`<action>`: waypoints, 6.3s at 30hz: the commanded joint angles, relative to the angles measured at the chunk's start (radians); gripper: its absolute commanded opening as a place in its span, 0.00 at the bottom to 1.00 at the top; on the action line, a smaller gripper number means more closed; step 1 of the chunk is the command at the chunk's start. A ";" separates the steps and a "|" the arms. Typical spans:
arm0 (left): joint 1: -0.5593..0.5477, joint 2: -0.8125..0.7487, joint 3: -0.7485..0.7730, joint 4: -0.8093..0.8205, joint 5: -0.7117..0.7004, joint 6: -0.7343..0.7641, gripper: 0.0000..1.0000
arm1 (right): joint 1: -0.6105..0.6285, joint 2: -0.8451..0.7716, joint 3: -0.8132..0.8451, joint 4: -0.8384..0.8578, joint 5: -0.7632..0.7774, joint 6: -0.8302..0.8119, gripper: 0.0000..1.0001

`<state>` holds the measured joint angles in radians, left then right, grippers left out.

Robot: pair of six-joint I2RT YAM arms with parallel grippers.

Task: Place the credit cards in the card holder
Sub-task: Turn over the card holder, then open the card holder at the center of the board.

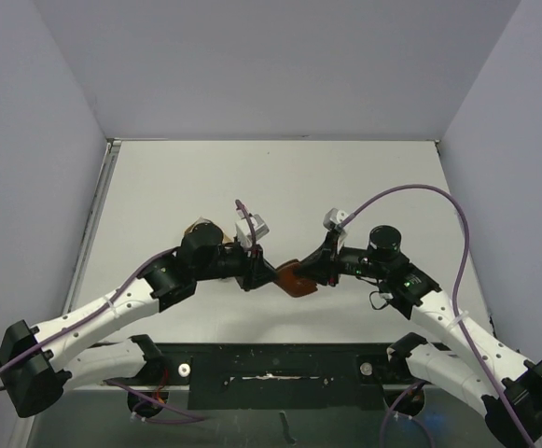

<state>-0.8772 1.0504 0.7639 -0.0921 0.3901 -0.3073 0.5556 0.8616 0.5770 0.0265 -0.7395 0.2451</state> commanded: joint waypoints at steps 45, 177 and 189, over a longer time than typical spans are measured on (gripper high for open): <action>0.191 -0.058 -0.148 0.391 0.083 -0.344 0.00 | 0.005 0.033 0.215 -0.277 0.574 0.525 0.50; 0.056 0.635 0.080 0.312 -0.155 -0.378 0.47 | -0.049 -0.074 -0.131 -0.499 0.928 0.631 0.00; 0.056 0.684 0.051 0.454 -0.068 -0.426 0.45 | -0.054 -0.066 -0.154 -0.464 0.921 0.628 0.00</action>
<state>-0.8192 1.7061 0.7994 0.2401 0.2623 -0.7033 0.5098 0.7910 0.4301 -0.4831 0.1818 0.8696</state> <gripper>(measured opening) 0.464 0.029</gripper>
